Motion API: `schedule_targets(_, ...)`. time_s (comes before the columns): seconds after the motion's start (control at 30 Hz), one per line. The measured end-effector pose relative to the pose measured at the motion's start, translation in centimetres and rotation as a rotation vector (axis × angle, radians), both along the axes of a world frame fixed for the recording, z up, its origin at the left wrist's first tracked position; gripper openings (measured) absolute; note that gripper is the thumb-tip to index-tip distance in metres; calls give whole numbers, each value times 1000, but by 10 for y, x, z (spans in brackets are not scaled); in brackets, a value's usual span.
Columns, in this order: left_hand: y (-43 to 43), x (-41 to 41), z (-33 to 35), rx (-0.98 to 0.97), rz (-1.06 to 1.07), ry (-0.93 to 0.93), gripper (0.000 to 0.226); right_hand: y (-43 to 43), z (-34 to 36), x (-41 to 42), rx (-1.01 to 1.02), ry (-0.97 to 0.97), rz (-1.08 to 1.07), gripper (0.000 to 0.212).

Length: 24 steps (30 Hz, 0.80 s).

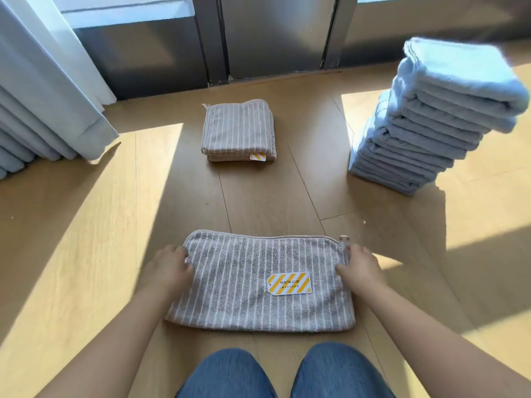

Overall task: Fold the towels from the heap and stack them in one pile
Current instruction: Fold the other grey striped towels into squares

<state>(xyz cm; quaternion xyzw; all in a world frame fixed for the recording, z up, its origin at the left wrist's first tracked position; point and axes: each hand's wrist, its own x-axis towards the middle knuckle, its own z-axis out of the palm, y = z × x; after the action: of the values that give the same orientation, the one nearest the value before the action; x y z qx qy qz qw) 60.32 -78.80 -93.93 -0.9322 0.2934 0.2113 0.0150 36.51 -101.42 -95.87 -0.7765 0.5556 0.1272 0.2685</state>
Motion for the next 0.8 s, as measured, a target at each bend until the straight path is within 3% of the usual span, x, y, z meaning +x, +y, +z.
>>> schedule_targets(0.2,-46,22,-18,10,-107,98,42,-23,0,26,-77,88,242,52)
schedule_targets(0.3,-54,25,-29,58,-187,75,43,-26,-3,30,-110,118,294,42)
schedule_targets(0.43,-57,27,-24,122,-293,-24,33,-25,-6,29,-111,-48,242,27)
schedule_targets(0.53,-50,29,-22,161,-289,6,32,-23,-1,27,36,-265,65,13)
schedule_targets(0.63,-44,28,-27,52,-174,166,57,-18,6,22,205,-447,-132,8)
schedule_targets(0.7,-47,24,-27,-27,-78,248,69,-14,11,18,377,-510,-206,13)
schedule_targets(0.8,-54,18,-29,-44,-54,242,57,-9,16,14,643,-449,-185,13)
